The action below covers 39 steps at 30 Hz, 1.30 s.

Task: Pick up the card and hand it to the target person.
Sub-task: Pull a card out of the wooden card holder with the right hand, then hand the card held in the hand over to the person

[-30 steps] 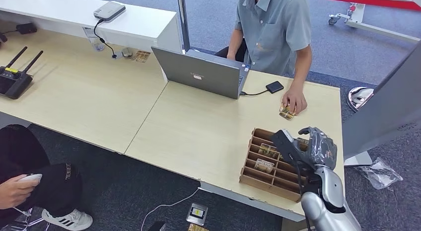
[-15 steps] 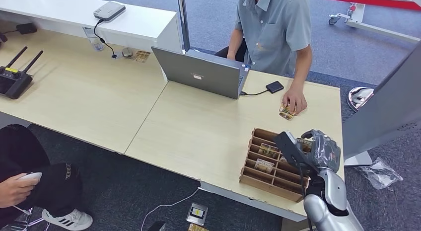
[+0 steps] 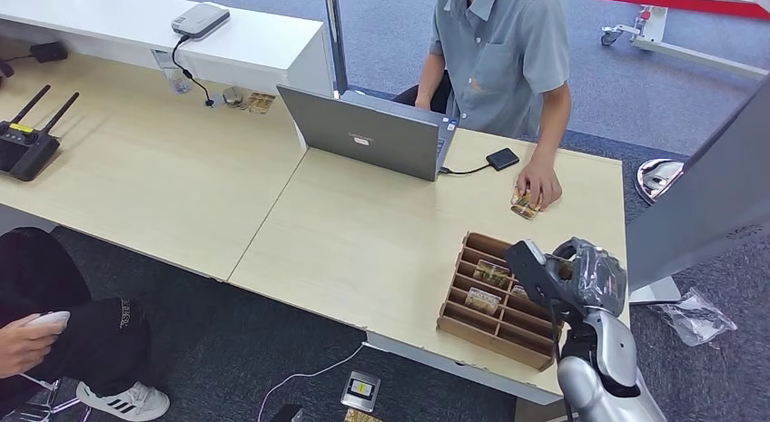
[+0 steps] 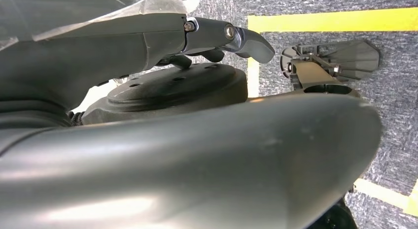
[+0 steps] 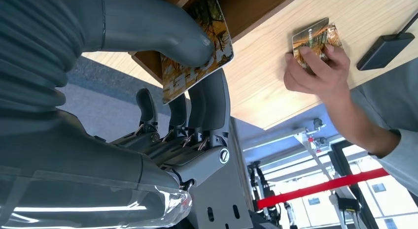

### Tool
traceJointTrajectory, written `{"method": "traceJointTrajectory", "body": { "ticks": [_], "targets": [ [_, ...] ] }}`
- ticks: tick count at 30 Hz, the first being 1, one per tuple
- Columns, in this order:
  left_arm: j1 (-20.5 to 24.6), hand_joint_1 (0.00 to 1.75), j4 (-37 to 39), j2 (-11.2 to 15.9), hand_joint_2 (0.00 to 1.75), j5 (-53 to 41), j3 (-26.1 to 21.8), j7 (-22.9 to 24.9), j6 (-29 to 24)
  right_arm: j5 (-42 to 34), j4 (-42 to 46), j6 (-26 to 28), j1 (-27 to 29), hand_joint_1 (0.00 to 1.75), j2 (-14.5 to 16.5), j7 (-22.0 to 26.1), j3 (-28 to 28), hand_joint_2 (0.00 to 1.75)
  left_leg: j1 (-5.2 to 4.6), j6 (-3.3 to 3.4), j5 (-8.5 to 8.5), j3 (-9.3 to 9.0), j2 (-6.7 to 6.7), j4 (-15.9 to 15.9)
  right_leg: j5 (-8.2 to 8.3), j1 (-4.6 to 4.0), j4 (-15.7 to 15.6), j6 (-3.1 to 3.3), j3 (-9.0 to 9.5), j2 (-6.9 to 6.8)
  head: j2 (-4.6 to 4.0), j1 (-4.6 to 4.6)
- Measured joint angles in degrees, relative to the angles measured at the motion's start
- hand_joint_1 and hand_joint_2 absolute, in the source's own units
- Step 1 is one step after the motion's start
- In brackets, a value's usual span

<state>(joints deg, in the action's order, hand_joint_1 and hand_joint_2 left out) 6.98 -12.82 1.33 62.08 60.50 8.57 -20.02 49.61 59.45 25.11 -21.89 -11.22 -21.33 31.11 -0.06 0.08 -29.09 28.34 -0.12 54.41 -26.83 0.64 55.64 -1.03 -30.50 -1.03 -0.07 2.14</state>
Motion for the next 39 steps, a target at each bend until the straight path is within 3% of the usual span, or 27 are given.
{"method": "traceJointTrajectory", "body": {
  "ticks": [11, 13, 17, 28, 33, 39],
  "targets": [
    [0.0, 0.00, 0.0, 0.0, 0.00, 0.2, 0.0, -0.6, 0.0, 1.9, 2.8, 0.6, 0.6, 1.30, -0.2, 2.4, -0.5, 1.75, 0.00, 0.00, 0.00, 0.00, 0.00, 0.0, 0.00, 0.00, 0.0, 0.00, 0.00, 0.00, 0.00, 0.00],
    [0.0, 0.00, 0.0, 0.0, 0.00, 0.2, 0.0, -0.7, 0.0, 2.2, 3.8, 0.7, 0.6, 1.38, -0.2, 2.9, -0.5, 1.75, 0.00, 0.00, 0.00, 0.00, 0.00, 0.0, 0.00, 0.00, 0.0, 0.00, 0.00, 0.00, 0.00, 0.00],
    [0.0, 0.00, 0.0, 0.0, 0.00, 0.3, 0.0, -0.8, 0.0, 2.0, 5.7, 1.4, 0.8, 1.74, -0.3, 4.8, -0.6, 1.75, 0.00, 0.00, 0.00, 0.00, 0.00, 0.0, 0.00, 0.00, 0.0, 0.00, 0.00, 0.00, 0.00, 0.00],
    [-0.1, 0.00, 0.0, 0.0, 0.00, 1.2, 0.0, -1.0, -0.4, -3.1, 17.8, -0.2, 1.8, 1.75, -0.2, 17.4, 0.0, 1.75, 0.00, 0.00, 0.00, 0.01, 0.00, 0.0, 0.00, 0.00, 0.0, 0.00, 0.00, 0.00, -0.01, 0.00],
    [-0.1, 0.00, 0.0, 0.0, 0.00, 1.2, 0.0, -1.1, -0.4, -5.2, 21.1, -1.1, 1.9, 1.75, -0.1, 19.4, 0.7, 1.75, 0.00, 0.00, 0.00, 0.01, 0.00, 0.0, 0.00, 0.00, 0.0, 0.00, 0.00, 0.00, 0.00, 0.00],
    [-0.1, 0.00, 0.0, 0.0, 0.00, 1.1, 0.0, -1.0, -0.2, -2.5, 21.4, -2.0, 1.9, 1.75, 0.2, 19.4, 2.4, 1.75, 0.00, 0.00, 0.00, 0.02, -0.01, 0.0, 0.00, 0.00, 0.0, 0.00, 0.00, 0.00, 0.00, 0.00]
  ]
}}
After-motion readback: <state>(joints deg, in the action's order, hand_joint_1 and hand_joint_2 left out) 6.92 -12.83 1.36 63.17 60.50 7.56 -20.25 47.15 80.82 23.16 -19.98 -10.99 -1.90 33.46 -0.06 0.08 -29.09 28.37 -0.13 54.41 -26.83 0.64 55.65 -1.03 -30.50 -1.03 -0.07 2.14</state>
